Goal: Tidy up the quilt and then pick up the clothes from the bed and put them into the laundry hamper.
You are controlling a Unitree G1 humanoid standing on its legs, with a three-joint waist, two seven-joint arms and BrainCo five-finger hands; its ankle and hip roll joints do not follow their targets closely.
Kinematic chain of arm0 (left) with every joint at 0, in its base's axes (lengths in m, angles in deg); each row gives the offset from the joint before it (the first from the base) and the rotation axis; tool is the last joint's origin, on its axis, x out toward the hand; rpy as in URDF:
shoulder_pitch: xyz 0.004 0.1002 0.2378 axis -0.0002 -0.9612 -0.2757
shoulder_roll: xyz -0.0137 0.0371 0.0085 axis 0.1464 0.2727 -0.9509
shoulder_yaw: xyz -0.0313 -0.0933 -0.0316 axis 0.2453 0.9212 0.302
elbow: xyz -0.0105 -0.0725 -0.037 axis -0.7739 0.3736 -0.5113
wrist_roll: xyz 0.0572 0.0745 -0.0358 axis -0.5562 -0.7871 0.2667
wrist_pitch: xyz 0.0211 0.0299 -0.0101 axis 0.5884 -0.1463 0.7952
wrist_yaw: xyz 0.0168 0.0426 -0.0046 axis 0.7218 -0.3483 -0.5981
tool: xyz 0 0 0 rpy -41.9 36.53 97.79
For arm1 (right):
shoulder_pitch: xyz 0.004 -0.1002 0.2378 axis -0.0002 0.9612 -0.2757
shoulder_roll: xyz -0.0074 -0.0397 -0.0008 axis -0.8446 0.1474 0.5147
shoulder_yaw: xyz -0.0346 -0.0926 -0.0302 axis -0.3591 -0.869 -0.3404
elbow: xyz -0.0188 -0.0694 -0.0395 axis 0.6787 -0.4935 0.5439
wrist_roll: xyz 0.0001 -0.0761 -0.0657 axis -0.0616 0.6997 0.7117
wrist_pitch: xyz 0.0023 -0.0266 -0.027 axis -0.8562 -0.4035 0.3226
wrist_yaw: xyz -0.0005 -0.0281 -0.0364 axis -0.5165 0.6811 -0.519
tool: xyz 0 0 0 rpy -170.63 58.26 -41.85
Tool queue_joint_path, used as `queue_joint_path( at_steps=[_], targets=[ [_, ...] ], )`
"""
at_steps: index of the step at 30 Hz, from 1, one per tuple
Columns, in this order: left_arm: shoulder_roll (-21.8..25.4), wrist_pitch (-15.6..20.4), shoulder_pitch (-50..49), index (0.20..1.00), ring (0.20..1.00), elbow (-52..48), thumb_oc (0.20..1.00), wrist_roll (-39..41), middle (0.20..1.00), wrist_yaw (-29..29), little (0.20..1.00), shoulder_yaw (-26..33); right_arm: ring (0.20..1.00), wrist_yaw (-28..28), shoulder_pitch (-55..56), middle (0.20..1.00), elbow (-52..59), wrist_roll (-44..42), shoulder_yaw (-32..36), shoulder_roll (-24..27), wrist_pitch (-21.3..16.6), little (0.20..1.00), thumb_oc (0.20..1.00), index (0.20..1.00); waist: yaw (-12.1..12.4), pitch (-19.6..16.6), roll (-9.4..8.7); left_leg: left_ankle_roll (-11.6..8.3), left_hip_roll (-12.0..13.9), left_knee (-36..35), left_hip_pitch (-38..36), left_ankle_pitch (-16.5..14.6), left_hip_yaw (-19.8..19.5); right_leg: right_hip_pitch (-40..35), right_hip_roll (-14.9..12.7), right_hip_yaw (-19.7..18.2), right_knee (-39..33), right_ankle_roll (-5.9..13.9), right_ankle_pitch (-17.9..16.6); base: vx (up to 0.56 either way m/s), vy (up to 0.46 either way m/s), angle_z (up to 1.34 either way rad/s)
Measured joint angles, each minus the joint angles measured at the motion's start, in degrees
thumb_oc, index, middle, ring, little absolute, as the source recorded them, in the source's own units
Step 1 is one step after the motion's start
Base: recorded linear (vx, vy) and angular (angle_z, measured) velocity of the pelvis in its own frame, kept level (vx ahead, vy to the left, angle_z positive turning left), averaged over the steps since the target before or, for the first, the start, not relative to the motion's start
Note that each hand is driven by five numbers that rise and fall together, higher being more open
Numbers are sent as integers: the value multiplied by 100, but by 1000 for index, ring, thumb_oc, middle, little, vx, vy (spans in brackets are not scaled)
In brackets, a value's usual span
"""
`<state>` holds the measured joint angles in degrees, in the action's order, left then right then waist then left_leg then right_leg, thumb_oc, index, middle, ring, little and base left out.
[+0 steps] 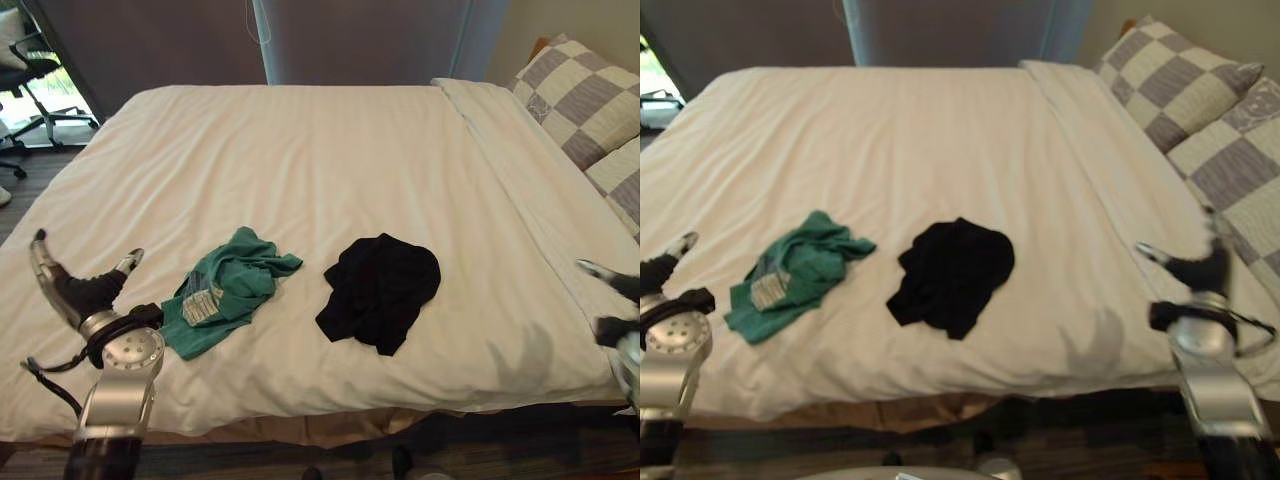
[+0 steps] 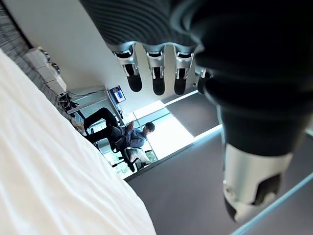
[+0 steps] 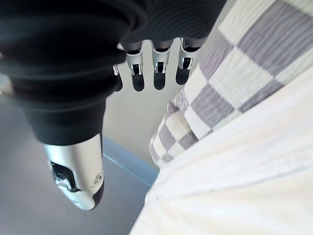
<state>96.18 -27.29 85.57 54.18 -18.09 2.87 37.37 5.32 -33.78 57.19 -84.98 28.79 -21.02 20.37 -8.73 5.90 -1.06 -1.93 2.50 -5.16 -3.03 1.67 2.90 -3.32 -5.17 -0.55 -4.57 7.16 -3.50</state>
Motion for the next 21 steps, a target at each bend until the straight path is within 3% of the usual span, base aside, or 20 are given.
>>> queue_joint_path(
  at_steps=[5,8,9,10,11,13,15,18,21],
  targets=[
    [586,83,852,1000,1000,1298,1000,-485,1000,443,1000,-895,1000,285,-1289,1000,-1267,182,-1238,252,322,1000,1000,1000,130,-11,101,18,24,19,11,72,83,59,-11,-11,0,-36,-25,87,11,-3],
    [931,200,2210,1000,1000,2289,1000,-686,1000,645,1000,-1986,1000,278,-2743,1000,-2105,188,-2276,286,393,1000,1000,1000,164,18,65,-3,31,39,465,226,157,563,19,-89,2,-32,-166,-310,-168,-11],
    [944,224,2480,1000,1000,2359,1000,-687,1000,650,1000,-2093,1000,276,-2979,1000,-2213,187,-2366,285,388,1000,1000,1000,179,58,56,-3,33,39,561,268,156,654,6,-95,-1,-40,-220,-427,-284,-5],
    [850,318,3069,1000,1000,2626,1000,-818,1000,662,1000,-2373,1000,216,-3355,1000,-2443,133,-2411,202,328,1000,1000,1000,194,215,-43,-99,62,42,749,422,226,887,31,15,117,-57,-299,-201,-156,7],
    [992,348,3864,1000,1000,2996,1000,-912,1000,697,1000,-3046,1000,85,-3855,1000,-2760,-92,-2827,193,273,1000,1000,1000,210,357,-163,-122,119,41,972,466,317,1073,73,-11,51,-53,-330,-205,-174,2],
    [1205,406,4636,1000,1000,3156,1000,-1101,1000,739,1000,-3557,1000,20,-4446,1000,-2916,-297,-3300,158,134,1000,1000,1000,285,751,-441,-171,230,40,1116,544,432,1253,189,-89,-1,-31,-448,-98,-117,-23],
    [1325,384,5137,1000,1000,3270,1000,-1124,1000,799,1000,-3928,1000,-10,-4933,1000,-3031,-472,-3558,85,59,1000,1000,1000,279,1085,-574,-211,307,40,1226,598,438,1372,277,-135,0,-64,-535,-44,-106,-17],
    [1283,203,5325,1000,1000,3389,1000,-1125,1000,945,1000,-4297,1000,-60,-5390,1000,-3357,-723,-3901,-67,-11,1000,1000,1000,290,1409,-619,-255,400,40,1268,618,441,1423,399,-125,1,-178,-624,-48,-143,-8],
    [1074,-66,5329,1000,1000,3434,1000,-1123,1000,1055,1000,-4310,1000,-92,-5412,1000,-3391,-859,-3950,-336,-33,1000,1000,1000,380,1563,-652,-297,496,41,1290,624,410,1433,502,-90,1,-190,-632,-13,-52,1]
  ],
)
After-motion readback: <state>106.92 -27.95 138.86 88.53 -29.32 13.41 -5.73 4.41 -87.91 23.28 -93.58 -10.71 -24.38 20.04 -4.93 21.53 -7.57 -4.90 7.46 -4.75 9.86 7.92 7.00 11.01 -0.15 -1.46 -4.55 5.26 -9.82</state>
